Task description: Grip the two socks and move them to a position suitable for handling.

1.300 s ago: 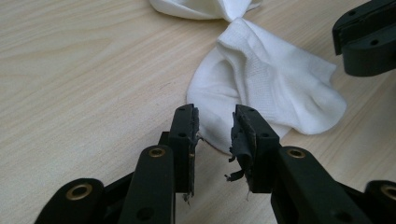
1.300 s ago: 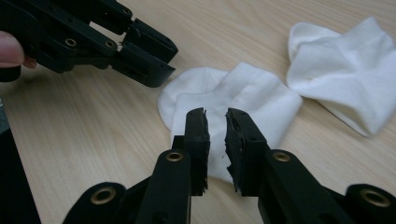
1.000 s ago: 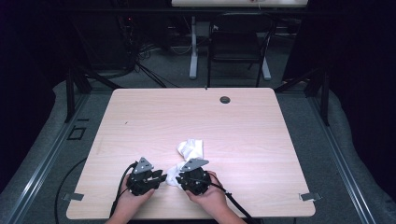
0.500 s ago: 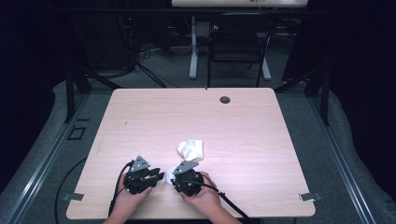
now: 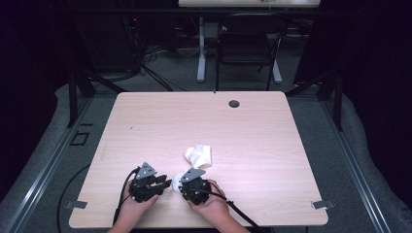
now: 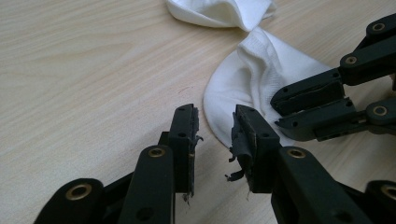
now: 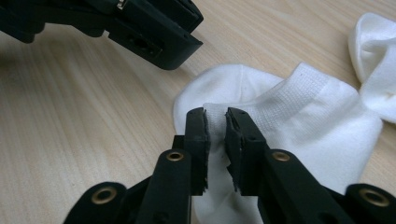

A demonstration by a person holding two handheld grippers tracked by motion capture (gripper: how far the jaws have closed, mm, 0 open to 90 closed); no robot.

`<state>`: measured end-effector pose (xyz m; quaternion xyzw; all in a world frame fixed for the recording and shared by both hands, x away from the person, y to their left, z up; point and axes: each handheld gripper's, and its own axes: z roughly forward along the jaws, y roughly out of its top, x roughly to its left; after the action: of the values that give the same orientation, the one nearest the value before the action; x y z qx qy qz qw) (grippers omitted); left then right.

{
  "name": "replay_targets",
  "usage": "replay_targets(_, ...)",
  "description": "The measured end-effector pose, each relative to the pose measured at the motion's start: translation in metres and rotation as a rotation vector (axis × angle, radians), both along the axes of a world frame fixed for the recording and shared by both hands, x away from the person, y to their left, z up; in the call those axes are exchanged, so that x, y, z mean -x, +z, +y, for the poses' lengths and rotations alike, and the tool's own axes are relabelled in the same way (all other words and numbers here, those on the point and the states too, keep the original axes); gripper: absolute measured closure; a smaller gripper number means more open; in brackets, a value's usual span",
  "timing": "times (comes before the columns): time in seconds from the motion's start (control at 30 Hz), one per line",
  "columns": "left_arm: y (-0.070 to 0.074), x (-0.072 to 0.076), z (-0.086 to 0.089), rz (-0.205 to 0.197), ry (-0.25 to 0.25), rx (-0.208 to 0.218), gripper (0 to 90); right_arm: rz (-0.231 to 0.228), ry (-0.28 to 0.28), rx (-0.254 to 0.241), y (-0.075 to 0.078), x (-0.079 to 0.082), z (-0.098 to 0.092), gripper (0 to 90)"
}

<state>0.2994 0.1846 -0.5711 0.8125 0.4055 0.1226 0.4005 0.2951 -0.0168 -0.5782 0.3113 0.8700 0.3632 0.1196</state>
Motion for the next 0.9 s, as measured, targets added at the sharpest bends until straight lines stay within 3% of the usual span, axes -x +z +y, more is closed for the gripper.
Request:
replay_targets(0.2, 0.0000, 0.0002, -0.0003, 0.001, -0.006, -0.004, 68.9, 0.018, 0.000, 0.005, 0.0010, -0.0022, -0.0024, 85.8)
replay_targets(0.4, -0.0002, 0.0005, -0.0008, 0.001, -0.005, 0.000, 68.9, 0.053, -0.012, -0.027, 0.0016, -0.0042, -0.0046, 88.1)
replay_targets(0.83, -0.0004, 0.0003, -0.0015, -0.001, -0.011, -0.008, 68.9, 0.048, -0.027, -0.076, 0.0080, -0.0037, -0.0094, 88.5)
replay_targets(0.9, -0.0005, 0.0003, -0.0015, -0.001, -0.012, -0.008, 68.9, 0.045, -0.036, -0.102, 0.0093, -0.0026, -0.0100, 88.6)
